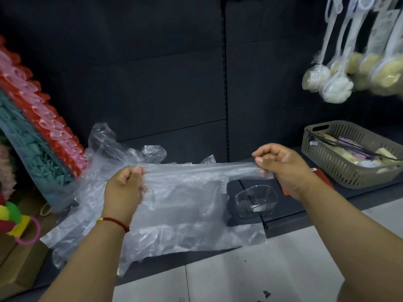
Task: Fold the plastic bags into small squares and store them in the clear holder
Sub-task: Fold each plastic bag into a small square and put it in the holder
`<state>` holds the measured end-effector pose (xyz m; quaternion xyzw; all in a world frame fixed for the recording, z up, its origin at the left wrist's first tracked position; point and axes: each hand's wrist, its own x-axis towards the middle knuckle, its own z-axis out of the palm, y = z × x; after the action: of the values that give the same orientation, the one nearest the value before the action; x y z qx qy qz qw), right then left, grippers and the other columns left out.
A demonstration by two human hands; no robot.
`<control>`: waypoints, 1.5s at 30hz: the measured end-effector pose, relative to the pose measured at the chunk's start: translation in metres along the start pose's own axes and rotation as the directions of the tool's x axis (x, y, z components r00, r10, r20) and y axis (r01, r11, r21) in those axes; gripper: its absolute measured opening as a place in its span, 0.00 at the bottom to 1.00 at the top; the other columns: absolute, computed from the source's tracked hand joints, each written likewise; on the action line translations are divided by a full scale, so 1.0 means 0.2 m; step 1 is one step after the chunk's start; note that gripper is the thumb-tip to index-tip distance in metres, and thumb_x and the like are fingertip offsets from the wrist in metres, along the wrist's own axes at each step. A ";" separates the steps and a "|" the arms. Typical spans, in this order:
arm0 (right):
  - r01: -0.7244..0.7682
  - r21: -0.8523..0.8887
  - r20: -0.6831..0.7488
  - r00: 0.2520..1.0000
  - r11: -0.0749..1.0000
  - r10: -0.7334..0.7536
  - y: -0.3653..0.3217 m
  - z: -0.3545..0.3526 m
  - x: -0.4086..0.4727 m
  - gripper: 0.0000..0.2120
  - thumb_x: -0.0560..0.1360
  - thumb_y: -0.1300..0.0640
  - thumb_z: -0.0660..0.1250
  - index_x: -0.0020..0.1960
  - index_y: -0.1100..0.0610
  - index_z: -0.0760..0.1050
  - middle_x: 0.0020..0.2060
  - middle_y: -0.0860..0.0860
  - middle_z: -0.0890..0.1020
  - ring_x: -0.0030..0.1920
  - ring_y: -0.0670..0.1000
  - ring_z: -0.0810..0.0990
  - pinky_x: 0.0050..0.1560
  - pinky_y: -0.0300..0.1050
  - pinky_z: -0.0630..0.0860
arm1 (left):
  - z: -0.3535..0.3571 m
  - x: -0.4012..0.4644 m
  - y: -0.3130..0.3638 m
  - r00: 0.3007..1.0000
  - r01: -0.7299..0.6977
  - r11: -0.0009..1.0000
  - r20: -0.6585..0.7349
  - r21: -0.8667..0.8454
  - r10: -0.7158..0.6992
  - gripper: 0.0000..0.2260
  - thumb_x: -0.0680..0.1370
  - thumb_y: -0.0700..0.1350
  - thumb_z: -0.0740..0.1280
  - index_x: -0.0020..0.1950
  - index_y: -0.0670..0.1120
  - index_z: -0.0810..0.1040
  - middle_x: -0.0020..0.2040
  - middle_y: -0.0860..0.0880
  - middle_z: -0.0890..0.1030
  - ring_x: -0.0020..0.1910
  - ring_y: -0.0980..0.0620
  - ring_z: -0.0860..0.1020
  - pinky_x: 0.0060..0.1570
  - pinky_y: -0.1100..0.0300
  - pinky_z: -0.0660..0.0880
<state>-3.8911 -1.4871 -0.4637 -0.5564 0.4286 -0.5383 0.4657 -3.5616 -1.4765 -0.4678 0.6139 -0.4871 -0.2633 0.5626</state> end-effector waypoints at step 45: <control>-0.050 -0.230 -0.286 0.958 0.972 -0.018 -0.02 0.12 0.00 0.11 0.81 0.54 0.63 0.43 0.59 0.73 0.21 0.48 0.72 0.20 0.44 0.66 0.22 0.35 0.65 | 0.22 -0.19 0.14 0.933 0.275 0.911 0.313 -0.309 -0.175 0.13 0.79 0.46 0.67 0.63 0.48 0.74 0.41 0.51 0.84 0.41 0.55 0.81 0.42 0.65 0.77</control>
<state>-3.8676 -1.4842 -0.4605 -0.5203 0.5564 -0.5550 0.3342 -3.6234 -1.4581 -0.4595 0.5141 -0.4324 -0.4924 0.5534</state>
